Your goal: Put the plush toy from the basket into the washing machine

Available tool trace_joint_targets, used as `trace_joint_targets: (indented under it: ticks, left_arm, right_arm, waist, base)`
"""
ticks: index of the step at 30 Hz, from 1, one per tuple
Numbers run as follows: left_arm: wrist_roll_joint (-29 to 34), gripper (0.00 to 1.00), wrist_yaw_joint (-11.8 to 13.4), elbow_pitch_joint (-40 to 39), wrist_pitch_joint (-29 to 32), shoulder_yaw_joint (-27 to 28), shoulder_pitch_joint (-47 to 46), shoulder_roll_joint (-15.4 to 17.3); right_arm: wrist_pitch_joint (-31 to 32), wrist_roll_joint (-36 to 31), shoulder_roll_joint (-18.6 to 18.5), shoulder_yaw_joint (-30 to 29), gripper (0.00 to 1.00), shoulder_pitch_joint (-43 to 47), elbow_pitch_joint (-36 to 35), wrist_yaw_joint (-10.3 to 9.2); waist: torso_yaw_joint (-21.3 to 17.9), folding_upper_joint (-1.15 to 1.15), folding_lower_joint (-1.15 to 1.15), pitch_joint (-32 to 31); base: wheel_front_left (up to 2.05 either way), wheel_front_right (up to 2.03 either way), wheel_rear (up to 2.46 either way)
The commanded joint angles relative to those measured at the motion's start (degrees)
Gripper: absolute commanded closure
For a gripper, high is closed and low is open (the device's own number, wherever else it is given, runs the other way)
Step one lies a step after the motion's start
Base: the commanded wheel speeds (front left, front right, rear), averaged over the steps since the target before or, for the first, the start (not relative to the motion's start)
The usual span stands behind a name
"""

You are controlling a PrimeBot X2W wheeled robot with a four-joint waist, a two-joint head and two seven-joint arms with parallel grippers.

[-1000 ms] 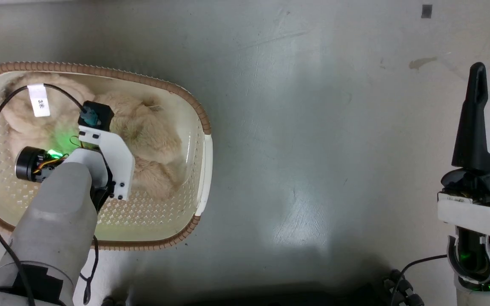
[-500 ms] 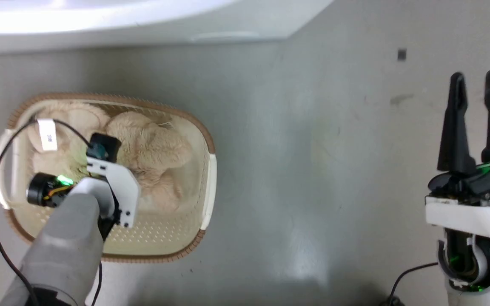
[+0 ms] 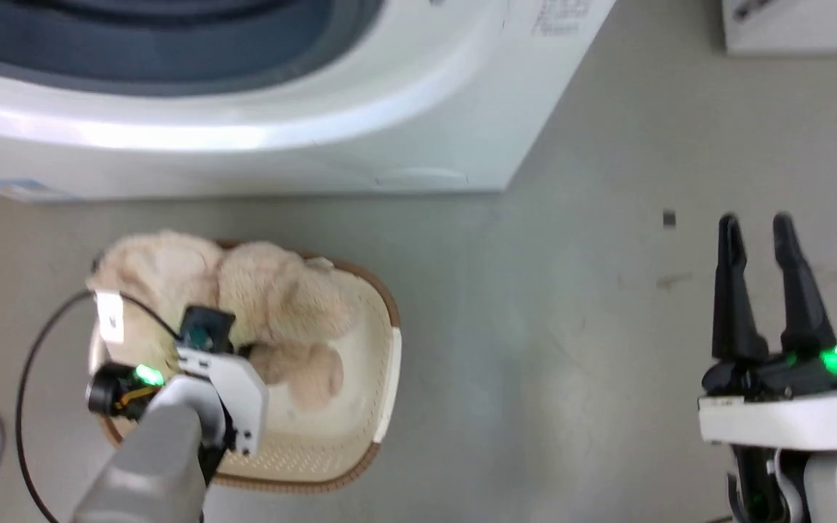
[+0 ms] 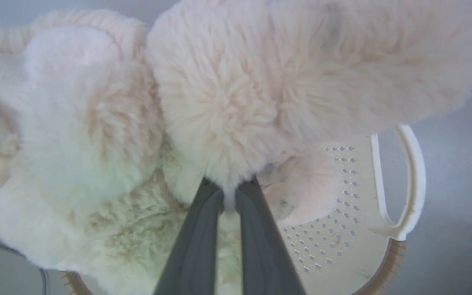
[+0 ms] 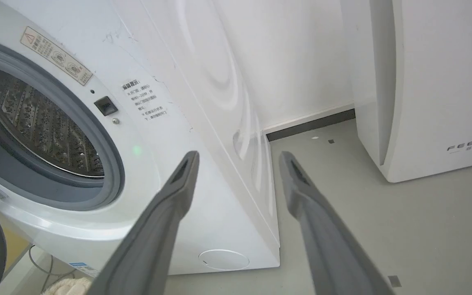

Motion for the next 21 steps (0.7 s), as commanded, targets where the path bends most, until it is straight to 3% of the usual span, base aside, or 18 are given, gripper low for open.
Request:
trace_joint_targets:
  ticks: [1,12,21]
  left_arm:
    - [-0.3,1.00,0.3,-0.7,-0.7,0.2,1.2,-0.3]
    - [0.3,1.00,4.5,-16.9,-1.2,2.8,10.2,1.0]
    - [3.2,1.00,8.8,-32.8,-1.2,6.4,14.6,2.7]
  right_arm:
    - [-0.3,-0.4,-0.1,0.1,0.00,1.2,0.4,0.03]
    - [-0.3,-0.4,-0.1,-0.2,0.00,7.6,1.8,0.03]
    - [-0.3,0.1,-0.1,0.9,0.00,9.6,1.8,0.03]
  waist:
    - [1.4,0.00,0.01,-4.7]
    - [3.7,0.00,0.01,-15.2]
    - [3.7,0.00,0.01,-18.4]
  base:
    - [0.00,0.00,0.00]
    - [0.00,0.00,0.00]
    - [0.00,0.00,0.00]
